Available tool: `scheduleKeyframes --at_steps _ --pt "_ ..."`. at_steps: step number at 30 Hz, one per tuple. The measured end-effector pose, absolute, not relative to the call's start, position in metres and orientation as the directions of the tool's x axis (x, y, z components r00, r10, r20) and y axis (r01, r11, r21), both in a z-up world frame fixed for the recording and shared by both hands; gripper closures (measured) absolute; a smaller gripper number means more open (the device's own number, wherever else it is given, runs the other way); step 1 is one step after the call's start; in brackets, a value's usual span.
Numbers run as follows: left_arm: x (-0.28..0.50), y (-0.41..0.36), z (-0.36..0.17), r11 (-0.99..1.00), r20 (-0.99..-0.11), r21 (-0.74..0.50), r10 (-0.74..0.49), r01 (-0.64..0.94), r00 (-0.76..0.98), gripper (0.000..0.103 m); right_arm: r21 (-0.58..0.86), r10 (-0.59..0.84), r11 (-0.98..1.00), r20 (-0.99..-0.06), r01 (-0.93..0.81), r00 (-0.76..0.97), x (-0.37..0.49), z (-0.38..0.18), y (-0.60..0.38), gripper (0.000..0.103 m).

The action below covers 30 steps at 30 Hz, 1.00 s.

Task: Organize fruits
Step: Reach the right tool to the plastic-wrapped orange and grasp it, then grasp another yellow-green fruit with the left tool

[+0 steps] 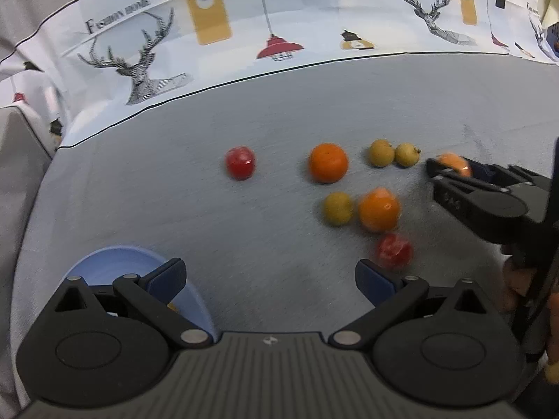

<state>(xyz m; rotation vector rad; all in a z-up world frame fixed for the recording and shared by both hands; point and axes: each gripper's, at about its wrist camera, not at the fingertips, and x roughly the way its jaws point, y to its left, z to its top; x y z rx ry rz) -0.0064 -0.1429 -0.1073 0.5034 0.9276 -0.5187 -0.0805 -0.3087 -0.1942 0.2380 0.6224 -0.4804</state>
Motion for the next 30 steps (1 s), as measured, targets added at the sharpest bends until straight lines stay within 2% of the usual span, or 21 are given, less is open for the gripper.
scheduleKeyframes --at_steps 6,9,13,17,24,29,30 --pt "0.0 -0.172 -0.115 0.756 -0.857 0.146 -0.226 0.638 0.463 0.0 0.076 -0.498 0.738 -0.609 0.67 0.617 -0.097 -0.198 -0.341 0.066" --pt "0.004 -0.181 -0.114 0.759 -0.846 0.142 -0.24 0.636 0.476 0.0 0.089 -0.501 0.728 -0.608 0.68 0.615 -0.099 -0.2 -0.345 0.066" --pt "0.016 -0.181 -0.118 0.779 -0.84 0.179 -0.198 0.601 0.506 0.0 0.099 -0.496 0.726 -0.612 0.681 0.617 -0.101 -0.201 -0.346 0.065" --pt "0.029 -0.177 -0.13 0.745 -0.858 0.201 -0.179 0.636 0.481 0.0 0.105 -0.494 0.722 -0.613 0.683 0.616 -0.098 -0.201 -0.347 0.065" --pt "0.045 -0.187 -0.158 0.695 -0.891 0.157 -0.206 0.702 0.404 0.0 0.111 -0.493 0.719 -0.615 0.686 0.615 -0.098 -0.2 -0.347 0.065" --pt "0.042 -0.192 -0.156 0.677 -0.879 0.121 -0.266 0.726 0.395 0.001 0.107 -0.496 0.718 -0.615 0.688 0.613 -0.097 -0.2 -0.346 0.065" --pt "0.039 -0.193 -0.155 0.672 -0.872 0.119 -0.28 0.731 0.4 0.005 0.107 -0.495 0.718 -0.616 0.688 0.613 -0.097 -0.2 -0.347 0.065"
